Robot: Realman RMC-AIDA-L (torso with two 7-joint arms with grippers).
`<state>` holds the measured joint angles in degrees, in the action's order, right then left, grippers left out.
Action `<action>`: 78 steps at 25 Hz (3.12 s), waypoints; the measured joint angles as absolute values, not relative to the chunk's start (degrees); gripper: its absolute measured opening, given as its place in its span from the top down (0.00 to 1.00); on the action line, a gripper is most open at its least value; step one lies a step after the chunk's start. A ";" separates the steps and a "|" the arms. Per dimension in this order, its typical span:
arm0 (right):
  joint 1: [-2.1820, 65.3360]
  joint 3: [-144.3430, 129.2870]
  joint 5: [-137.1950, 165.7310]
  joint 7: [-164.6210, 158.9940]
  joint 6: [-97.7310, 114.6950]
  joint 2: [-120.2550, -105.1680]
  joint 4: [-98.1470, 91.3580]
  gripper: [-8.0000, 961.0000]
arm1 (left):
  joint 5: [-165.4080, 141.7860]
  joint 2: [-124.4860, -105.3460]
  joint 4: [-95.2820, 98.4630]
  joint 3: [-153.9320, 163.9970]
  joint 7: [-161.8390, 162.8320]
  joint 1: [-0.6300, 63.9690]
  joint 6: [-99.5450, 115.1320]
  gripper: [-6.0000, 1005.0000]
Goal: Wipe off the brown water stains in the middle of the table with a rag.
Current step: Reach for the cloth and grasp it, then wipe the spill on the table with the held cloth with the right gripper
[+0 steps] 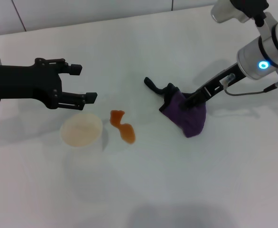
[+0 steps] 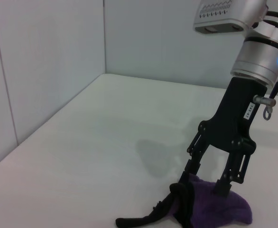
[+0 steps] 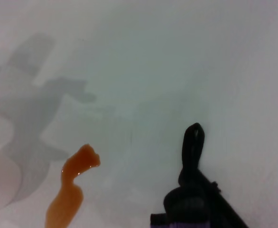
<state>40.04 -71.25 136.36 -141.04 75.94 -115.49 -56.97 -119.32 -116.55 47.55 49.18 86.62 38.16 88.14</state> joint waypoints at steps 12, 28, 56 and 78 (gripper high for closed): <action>41.58 -76.42 136.13 -141.07 73.59 -115.77 -55.25 0.18 | -119.36 -116.54 47.42 49.58 86.39 38.24 87.99 0.12; 42.07 -78.19 135.54 -140.05 71.01 -115.69 -54.24 0.49 | -119.35 -116.72 47.19 49.60 85.86 38.23 86.77 0.12; 46.56 -88.11 124.55 -129.46 69.10 -115.88 -51.02 0.90 | -118.28 -119.32 44.92 53.95 83.80 37.38 86.61 0.12; 54.71 -98.32 116.74 -128.00 56.97 -116.19 -43.57 0.90 | -116.89 -119.36 41.02 54.85 79.88 36.75 85.76 0.12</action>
<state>54.71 -98.32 116.74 -128.00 56.97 -116.19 -43.57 -116.89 -119.36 41.02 54.85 79.88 36.75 85.76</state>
